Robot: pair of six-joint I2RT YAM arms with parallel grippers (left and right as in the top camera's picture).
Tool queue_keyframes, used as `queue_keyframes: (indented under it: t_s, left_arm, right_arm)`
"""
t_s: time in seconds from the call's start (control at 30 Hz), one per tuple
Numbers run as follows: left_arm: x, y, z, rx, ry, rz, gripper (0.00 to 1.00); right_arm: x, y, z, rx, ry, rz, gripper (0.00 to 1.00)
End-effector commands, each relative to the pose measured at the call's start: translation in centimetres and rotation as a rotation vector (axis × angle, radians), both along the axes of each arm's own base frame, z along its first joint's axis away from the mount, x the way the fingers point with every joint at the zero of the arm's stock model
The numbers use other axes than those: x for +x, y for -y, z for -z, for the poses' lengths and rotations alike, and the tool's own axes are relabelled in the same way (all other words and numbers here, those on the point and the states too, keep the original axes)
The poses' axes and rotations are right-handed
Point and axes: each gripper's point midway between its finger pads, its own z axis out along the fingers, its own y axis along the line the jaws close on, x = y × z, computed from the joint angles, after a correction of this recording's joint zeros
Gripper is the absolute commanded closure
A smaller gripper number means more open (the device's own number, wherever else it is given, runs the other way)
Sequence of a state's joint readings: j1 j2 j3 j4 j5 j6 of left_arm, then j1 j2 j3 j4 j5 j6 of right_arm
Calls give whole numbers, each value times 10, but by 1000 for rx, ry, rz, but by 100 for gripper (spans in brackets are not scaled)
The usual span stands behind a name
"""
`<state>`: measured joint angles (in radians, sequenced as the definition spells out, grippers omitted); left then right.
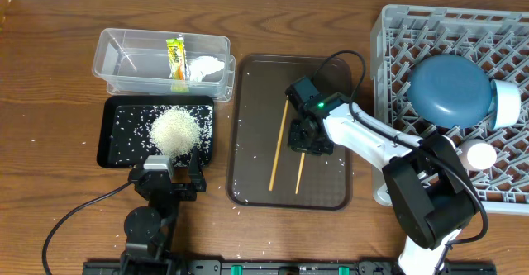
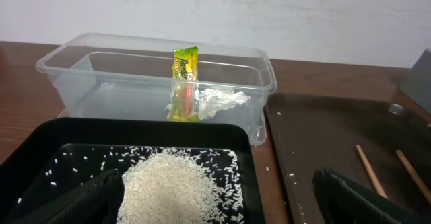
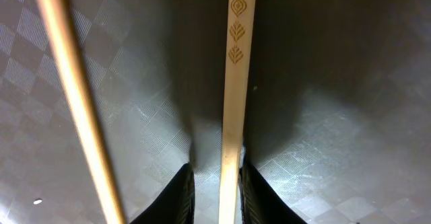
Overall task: Sort waste into correct bins and load items into the dishwasher rack
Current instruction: 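Insert the chopstick upright along the dish rack's left edge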
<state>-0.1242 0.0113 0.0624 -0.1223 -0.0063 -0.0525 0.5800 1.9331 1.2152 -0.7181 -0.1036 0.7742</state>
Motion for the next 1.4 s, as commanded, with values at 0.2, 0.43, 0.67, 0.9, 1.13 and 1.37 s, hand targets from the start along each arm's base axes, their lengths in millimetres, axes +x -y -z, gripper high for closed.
queue_keyframes:
  t_s: [0.2, 0.43, 0.67, 0.9, 1.13, 1.37]
  left_arm:
    - [0, -2, 16, 0, -38, -12, 7]
    - [0, -2, 16, 0, -38, -12, 7]
    - [0, -2, 16, 0, -38, -12, 7]
    - [0, -2, 16, 0, -38, -12, 7]
    - [0, -2, 16, 0, -38, -12, 7]
    - [0, -2, 16, 0, -38, -12, 7]
  right_arm:
    - [1, 20, 8, -109, 13, 25, 99]
    - [21, 30, -32, -74, 125, 10, 99]
    - [46, 73, -134, -33, 411, -137, 99]
    - [57, 153, -171, -134, 514, -142, 99]
    - [84, 203, -151, -186, 502, -78, 99]
    - [97, 206, -138, -214, 509, -170, 99]
